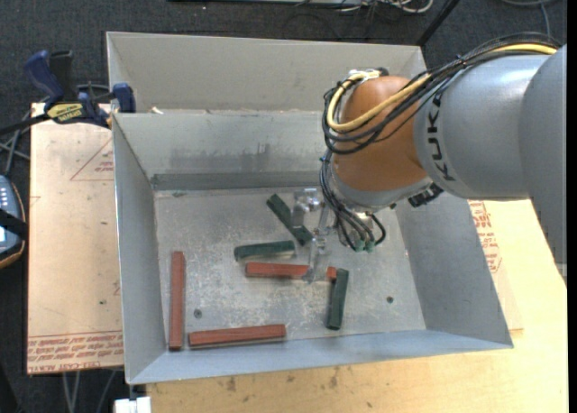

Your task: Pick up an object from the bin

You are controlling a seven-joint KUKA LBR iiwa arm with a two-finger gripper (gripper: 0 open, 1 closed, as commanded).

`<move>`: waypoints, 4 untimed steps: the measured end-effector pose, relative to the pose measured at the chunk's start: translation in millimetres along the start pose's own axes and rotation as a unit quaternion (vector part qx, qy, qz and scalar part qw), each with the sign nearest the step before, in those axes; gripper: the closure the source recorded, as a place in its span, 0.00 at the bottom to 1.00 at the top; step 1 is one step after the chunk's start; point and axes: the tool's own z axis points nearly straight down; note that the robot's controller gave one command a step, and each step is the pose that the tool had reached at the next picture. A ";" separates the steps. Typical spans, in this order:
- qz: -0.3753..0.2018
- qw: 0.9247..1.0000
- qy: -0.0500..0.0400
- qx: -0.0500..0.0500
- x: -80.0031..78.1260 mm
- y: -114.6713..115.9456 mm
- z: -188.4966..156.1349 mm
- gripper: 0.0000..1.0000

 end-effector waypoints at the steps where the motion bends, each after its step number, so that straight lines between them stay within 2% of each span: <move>1: 0.007 1.000 -0.001 0.000 6.4 26.4 57.8 0.00; 2: 0.036 0.999 0.000 0.000 11.2 23.7 49.6 0.00; 4: 0.036 0.999 0.000 0.000 11.2 24.2 50.2 0.00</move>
Offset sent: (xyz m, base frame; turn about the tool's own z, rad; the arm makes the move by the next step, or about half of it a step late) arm -0.0139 0.0202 -0.0294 0.1171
